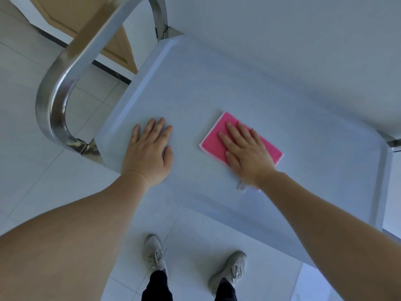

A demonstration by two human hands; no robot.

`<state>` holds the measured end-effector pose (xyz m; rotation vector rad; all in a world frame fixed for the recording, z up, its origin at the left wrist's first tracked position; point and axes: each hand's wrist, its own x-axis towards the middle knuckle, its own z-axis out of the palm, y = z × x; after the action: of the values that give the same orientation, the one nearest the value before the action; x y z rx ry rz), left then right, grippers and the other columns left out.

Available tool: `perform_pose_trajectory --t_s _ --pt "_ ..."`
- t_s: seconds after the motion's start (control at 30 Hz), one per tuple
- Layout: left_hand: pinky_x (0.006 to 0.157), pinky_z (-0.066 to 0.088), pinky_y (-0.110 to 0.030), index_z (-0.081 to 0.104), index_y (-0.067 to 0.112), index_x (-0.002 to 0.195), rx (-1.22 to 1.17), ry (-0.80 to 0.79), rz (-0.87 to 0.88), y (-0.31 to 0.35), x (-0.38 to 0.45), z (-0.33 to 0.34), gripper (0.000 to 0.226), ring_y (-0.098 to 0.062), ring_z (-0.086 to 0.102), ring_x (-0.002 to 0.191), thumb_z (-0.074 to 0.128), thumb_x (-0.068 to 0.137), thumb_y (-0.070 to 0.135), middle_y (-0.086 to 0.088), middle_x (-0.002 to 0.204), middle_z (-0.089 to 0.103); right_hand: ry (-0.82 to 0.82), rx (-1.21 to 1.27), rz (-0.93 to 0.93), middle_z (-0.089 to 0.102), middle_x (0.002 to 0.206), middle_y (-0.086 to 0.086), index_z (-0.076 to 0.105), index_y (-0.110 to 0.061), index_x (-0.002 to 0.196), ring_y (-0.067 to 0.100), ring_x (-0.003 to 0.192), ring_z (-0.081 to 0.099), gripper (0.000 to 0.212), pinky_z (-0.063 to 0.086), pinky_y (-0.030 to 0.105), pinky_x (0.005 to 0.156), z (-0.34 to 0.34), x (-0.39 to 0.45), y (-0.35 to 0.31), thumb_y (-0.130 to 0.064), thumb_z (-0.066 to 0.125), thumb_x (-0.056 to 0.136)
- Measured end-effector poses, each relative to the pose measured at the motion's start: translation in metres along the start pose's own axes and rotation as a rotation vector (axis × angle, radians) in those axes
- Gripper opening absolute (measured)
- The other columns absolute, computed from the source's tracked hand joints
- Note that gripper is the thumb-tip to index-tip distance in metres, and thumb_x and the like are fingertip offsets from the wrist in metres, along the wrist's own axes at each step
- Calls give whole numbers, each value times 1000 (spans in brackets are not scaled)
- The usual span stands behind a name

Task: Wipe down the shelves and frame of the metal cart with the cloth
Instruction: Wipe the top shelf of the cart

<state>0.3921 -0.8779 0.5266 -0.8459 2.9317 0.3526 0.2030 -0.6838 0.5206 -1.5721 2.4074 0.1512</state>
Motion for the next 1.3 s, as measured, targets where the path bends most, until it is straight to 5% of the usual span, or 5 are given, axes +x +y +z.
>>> perform_pose_trajectory --t_s 0.37,0.63,0.93,1.3 --pt "116 11 -48 38 13 140 -3 -2 13 0 0 -3 62 -25 25 141 18 86 35 -7 152 31 81 84 306 2 158 -2 10 -31 148 20 145 -3 55 -1 41 117 -21 58 90 -41 20 96" --pt "116 10 -47 37 13 140 -5 -2 5 1 -1 -5 62 -25 25 141 18 86 36 -8 152 30 116 109 439 0 159 2 7 -28 149 25 145 -4 55 -1 44 117 -25 81 92 -39 18 96" --pt "114 19 -48 48 8 133 -41 62 -27 2 -4 -8 58 -29 35 136 26 85 32 -11 146 41 84 66 265 1 159 1 8 -26 149 24 145 -5 56 -3 42 117 -27 92 49 -38 19 95" --pt "117 10 -43 42 11 137 -52 77 -68 0 -4 -5 55 -24 26 140 30 87 30 -7 150 34 -35 13 -48 -7 157 -3 -1 -31 148 23 144 -10 59 -9 42 116 -10 40 -38 -47 6 91"
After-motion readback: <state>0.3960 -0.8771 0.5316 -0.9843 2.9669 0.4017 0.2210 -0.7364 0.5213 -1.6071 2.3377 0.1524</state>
